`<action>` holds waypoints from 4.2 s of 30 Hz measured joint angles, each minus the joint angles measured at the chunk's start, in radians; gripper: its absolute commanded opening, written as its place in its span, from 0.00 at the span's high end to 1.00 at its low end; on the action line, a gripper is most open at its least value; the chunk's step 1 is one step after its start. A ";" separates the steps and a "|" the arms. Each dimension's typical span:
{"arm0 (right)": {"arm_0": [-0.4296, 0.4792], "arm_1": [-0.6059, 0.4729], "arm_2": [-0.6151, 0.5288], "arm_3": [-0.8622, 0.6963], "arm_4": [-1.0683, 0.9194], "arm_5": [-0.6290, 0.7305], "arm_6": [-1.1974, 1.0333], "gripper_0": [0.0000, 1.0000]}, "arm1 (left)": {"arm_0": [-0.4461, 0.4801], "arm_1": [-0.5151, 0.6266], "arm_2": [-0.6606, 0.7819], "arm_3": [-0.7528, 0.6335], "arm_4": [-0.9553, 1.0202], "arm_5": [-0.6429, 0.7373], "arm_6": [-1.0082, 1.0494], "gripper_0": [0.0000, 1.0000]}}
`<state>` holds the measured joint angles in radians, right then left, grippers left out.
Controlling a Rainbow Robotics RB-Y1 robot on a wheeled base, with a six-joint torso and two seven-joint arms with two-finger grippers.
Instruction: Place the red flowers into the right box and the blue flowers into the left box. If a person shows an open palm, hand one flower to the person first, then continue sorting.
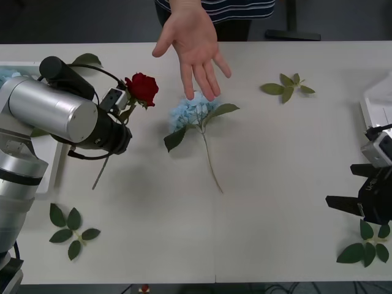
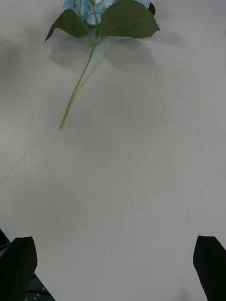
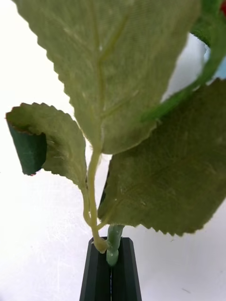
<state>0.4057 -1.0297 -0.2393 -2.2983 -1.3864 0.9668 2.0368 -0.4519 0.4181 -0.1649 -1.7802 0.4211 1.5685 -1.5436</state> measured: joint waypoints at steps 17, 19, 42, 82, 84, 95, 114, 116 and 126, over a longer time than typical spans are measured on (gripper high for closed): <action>0.000 0.000 0.000 0.000 0.000 0.000 0.000 0.03 | 0.000 0.000 0.000 0.000 -0.001 0.000 0.000 1.00; 0.000 0.000 0.000 0.000 0.000 0.000 0.000 0.03 | 0.000 0.000 0.000 0.000 -0.001 0.001 0.000 1.00; -0.001 0.000 0.000 0.000 0.000 0.000 -0.001 0.04 | 0.000 -0.001 0.210 -0.036 0.381 0.177 -0.443 1.00; -0.019 0.008 0.000 0.000 -0.036 -0.012 -0.007 0.03 | 0.070 -0.001 -0.097 -0.320 0.972 -0.329 -0.324 1.00; -0.032 0.024 0.000 0.000 -0.096 -0.033 -0.015 0.04 | 0.075 -0.001 -0.108 -0.320 0.972 -0.373 -0.323 1.00; -0.048 0.046 0.003 -0.017 -0.298 -0.088 -0.145 0.03 | 0.099 -0.001 -0.290 -0.320 0.911 -0.666 -0.287 1.00; -0.246 0.070 0.358 -0.034 -0.129 -0.197 -0.508 0.04 | 0.099 -0.073 -0.316 -0.320 0.825 -0.737 -0.100 1.00; -0.255 0.093 0.366 -0.034 -0.129 -0.198 -0.510 0.03 | 0.099 -0.073 -0.316 -0.320 0.825 -0.737 -0.100 1.00; -0.260 0.130 0.373 -0.034 -0.135 -0.245 -0.563 0.16 | 0.099 -0.073 -0.316 -0.320 0.825 -0.737 -0.100 1.00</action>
<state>0.1455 -0.8998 0.1333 -2.3319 -1.5218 0.7215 1.4742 -0.3527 0.3451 -0.4812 -2.0998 1.2459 0.8318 -1.6439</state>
